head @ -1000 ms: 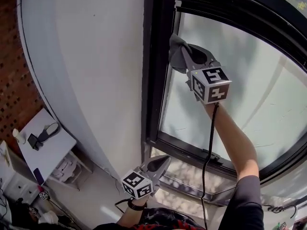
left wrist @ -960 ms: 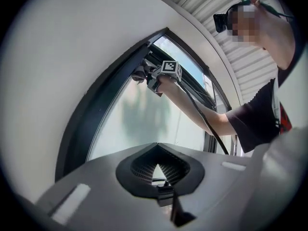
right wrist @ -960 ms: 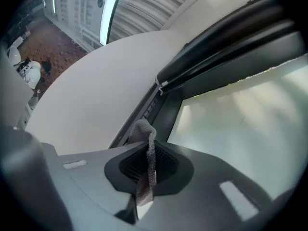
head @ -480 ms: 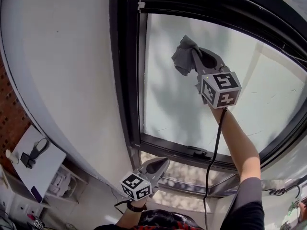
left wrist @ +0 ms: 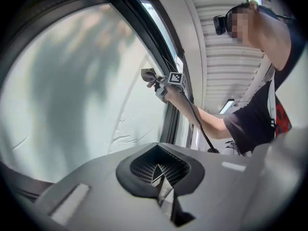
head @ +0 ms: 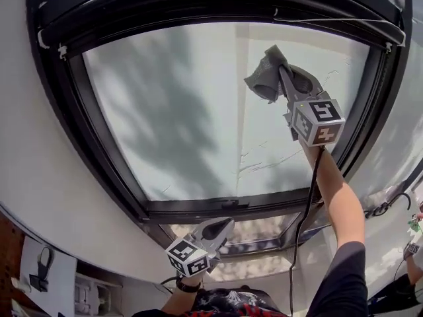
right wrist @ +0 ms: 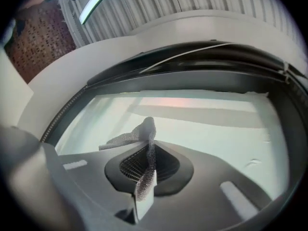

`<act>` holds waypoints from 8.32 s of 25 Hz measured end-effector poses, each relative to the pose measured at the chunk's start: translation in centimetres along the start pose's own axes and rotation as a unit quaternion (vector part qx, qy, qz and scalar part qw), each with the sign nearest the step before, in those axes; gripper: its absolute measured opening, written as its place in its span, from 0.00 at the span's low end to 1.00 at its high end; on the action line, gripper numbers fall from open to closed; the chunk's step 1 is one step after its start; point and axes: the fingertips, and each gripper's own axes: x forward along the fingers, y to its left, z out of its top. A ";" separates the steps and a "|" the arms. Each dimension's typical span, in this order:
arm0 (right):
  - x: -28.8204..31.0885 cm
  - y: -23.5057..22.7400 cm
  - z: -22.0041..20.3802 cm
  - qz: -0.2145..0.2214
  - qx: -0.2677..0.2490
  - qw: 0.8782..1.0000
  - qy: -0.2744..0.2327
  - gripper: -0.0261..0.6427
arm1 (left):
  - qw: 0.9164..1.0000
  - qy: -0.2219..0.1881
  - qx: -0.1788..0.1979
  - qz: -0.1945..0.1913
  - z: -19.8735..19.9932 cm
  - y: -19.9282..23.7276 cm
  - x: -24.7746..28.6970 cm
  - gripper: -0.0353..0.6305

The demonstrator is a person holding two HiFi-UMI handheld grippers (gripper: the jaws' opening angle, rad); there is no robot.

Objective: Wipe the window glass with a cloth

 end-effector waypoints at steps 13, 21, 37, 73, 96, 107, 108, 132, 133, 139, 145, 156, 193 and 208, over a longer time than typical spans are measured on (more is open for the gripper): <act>-12.3 -21.4 -4.1 -0.216 0.058 0.974 0.035 0.06 | 0.998 0.025 0.017 -0.064 -1.6 -4.5 7.6 0.06; -5.1 -2.7 2.0 -0.005 0.051 0.998 -0.046 0.07 | 1.000 0.015 0.021 -0.003 -0.4 -1.4 4.6 0.06; 11.6 41.2 2.3 0.315 0.167 0.933 -0.047 0.07 | 0.958 -0.067 0.027 0.279 3.3 8.5 -18.7 0.06; -11.9 -19.8 -7.8 -0.190 0.056 0.980 0.017 0.06 | 0.999 0.033 0.014 -0.037 -2.0 -3.0 8.3 0.06; 11.3 40.2 -1.2 0.294 0.179 0.938 -0.049 0.07 | 0.977 -0.050 0.029 0.206 3.4 7.4 -17.1 0.06; 9.3 34.4 -2.5 0.232 0.124 0.964 -0.041 0.07 | 0.983 -0.068 0.007 0.168 3.5 7.6 -16.5 0.06; 8.8 32.6 -2.9 0.221 0.127 0.966 -0.040 0.07 | 0.986 -0.068 0.002 0.153 3.6 7.3 -15.4 0.06; -13.4 -18.1 -13.5 -0.181 0.090 0.978 0.050 0.06 | 0.998 0.042 0.013 -0.054 -3.5 -3.2 7.6 0.06; -12.8 -16.4 -12.5 -0.161 0.082 0.983 0.034 0.06 | 0.997 0.045 0.015 -0.057 -3.7 -3.5 7.8 0.06; -6.8 0.0 -6.9 0.021 0.111 0.992 -0.051 0.06 | 0.999 0.034 0.034 -0.009 -2.8 -2.0 4.6 0.06; 1.0 17.6 -5.6 0.166 0.154 0.972 -0.060 0.06 | 0.995 -0.010 0.034 0.096 0.1 3.1 -4.1 0.06; 10.0 43.1 -5.4 0.307 0.208 0.928 -0.027 0.06 | 0.964 -0.111 0.005 0.240 4.6 7.2 -21.5 0.06; -16.3 -16.3 -18.0 -0.190 0.111 0.974 0.052 0.06 | 0.997 -0.008 -0.078 0.015 -1.9 1.2 6.4 0.06; 3.6 30.4 -9.5 0.240 0.240 0.940 -0.033 0.06 | 0.971 -0.070 -0.053 0.220 1.8 8.6 -14.5 0.06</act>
